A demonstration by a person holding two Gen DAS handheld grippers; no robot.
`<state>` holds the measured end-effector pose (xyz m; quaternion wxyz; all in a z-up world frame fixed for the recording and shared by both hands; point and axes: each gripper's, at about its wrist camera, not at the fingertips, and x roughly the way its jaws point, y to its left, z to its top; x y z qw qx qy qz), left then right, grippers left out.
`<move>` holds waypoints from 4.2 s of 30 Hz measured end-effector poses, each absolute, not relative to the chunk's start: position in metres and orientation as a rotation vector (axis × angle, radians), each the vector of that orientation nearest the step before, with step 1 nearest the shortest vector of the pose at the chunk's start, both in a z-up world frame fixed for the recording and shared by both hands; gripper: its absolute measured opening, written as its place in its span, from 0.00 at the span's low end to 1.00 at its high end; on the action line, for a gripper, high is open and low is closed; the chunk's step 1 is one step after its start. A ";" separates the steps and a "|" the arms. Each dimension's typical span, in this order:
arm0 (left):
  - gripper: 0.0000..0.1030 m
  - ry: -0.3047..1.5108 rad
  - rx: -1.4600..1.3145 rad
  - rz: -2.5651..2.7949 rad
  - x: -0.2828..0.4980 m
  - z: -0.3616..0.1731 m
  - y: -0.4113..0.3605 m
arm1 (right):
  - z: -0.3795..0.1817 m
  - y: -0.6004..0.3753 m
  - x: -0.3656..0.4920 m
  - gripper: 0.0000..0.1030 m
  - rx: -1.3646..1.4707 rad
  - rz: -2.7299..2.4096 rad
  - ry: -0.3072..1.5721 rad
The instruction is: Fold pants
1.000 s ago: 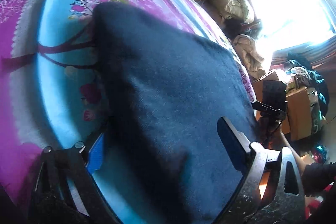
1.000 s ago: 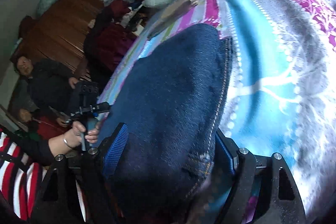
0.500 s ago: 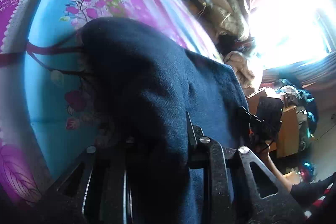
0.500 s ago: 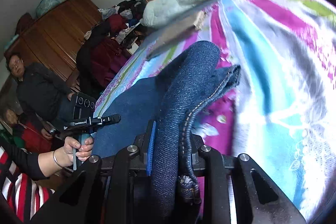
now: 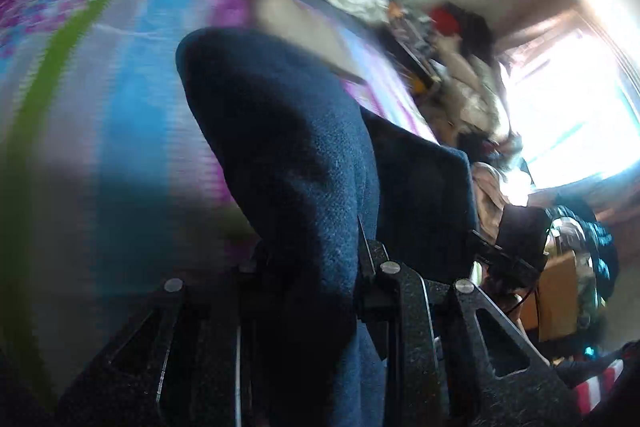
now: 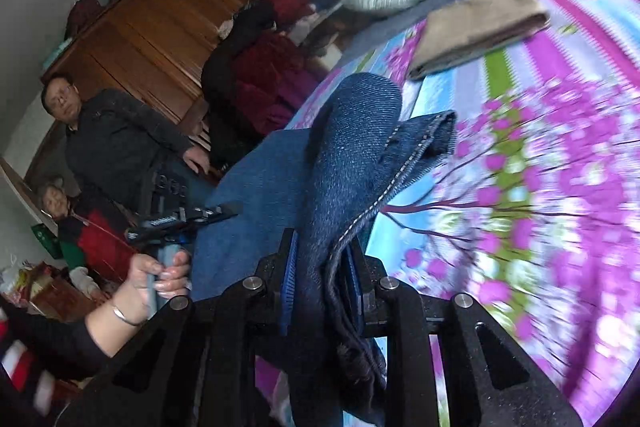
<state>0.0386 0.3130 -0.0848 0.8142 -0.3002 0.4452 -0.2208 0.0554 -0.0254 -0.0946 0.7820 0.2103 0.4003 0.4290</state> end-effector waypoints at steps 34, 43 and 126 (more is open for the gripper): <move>0.88 0.874 -0.129 -0.547 -0.037 -0.090 0.127 | -0.089 -0.150 -0.059 0.70 0.427 0.353 0.867; 0.92 1.041 0.160 -0.564 0.011 -0.118 -0.053 | -0.081 -0.356 -0.093 0.95 0.330 -0.220 0.824; 1.00 0.276 -0.145 -0.570 0.078 0.199 0.142 | 0.222 -0.002 0.011 1.00 -0.128 -0.524 0.295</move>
